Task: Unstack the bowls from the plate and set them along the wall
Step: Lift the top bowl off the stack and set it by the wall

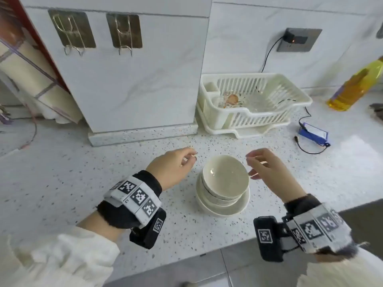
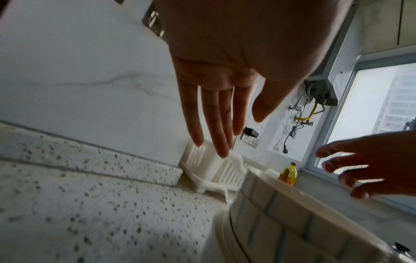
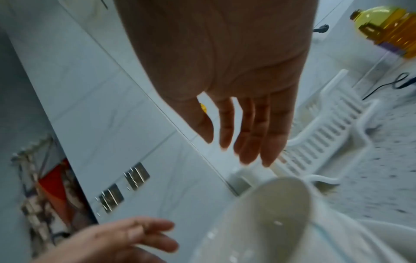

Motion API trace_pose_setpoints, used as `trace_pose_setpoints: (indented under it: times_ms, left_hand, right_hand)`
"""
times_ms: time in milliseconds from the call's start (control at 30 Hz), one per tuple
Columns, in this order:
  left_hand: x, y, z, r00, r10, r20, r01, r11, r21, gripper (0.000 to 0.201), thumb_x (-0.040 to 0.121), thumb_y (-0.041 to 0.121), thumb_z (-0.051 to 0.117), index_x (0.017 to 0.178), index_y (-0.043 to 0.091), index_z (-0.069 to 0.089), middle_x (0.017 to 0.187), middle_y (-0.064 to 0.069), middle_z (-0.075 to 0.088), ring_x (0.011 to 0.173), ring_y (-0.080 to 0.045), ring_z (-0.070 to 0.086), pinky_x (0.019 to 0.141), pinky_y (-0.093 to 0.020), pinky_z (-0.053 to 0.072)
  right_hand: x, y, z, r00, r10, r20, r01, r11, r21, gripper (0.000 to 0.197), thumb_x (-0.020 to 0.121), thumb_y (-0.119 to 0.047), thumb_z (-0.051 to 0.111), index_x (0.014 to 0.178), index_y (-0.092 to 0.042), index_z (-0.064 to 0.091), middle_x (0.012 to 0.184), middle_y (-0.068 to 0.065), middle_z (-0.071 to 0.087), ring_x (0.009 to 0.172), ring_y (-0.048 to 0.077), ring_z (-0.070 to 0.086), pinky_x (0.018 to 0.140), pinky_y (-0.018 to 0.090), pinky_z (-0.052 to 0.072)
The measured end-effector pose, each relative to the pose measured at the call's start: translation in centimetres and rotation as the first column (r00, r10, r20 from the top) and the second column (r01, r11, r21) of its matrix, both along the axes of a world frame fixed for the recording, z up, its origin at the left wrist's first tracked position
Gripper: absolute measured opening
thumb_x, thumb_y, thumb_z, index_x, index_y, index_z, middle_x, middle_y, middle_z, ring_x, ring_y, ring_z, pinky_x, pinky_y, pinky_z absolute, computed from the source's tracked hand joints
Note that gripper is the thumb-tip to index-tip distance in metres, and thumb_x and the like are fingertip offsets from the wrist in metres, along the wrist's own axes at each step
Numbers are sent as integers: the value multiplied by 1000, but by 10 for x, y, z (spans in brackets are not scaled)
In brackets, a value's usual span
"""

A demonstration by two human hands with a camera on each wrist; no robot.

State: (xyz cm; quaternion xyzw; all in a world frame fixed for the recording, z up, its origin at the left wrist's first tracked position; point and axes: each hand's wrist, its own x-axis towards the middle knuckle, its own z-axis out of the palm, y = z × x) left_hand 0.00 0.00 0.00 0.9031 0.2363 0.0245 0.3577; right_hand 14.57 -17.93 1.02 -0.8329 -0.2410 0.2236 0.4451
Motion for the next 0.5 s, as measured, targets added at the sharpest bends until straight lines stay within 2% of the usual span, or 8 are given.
trace_pose_setpoints:
  times_ms: [100,233,300,400,500]
  left_hand:
    - [12,-14,-11,995,4,-96,-5,1000,-17,43,93,42,33,133,26,39,125,6,57,103,-13,58,90,-34,46]
    - [24,-29,-25,989,16,-149,-13,1000,23,46,92,46,29,133,25,37,111,4,60,95,-18,61,83,-35,48]
    - [29,-32,-30,984,30,-176,-18,997,70,43,93,45,30,128,24,41,97,4,59,90,-21,60,76,-34,47]
    - [35,-36,-37,978,39,-203,-16,993,117,32,93,37,34,112,15,47,70,5,50,68,-22,53,54,-30,39]
    - [39,-36,-41,973,66,-222,-37,991,131,17,92,28,35,94,13,44,59,6,38,60,-21,42,48,-28,27]
  right_hand:
    - [6,-6,-20,992,-30,122,50,984,-169,31,87,-33,52,112,-14,50,92,5,59,80,23,60,81,43,53]
    - [7,-8,-41,997,56,62,-37,960,-276,40,89,-37,47,122,-15,47,82,5,59,73,21,57,77,41,52]
    - [10,-6,-48,994,101,51,-81,948,-309,38,89,-35,45,122,-16,49,76,4,60,67,19,56,74,41,53]
    - [11,-5,-55,987,149,59,-120,930,-347,31,90,-28,40,113,-11,52,69,8,61,52,16,49,66,37,51]
    - [13,-1,-56,973,202,115,-143,909,-391,27,89,-18,33,102,-4,52,67,14,63,45,18,42,63,37,51]
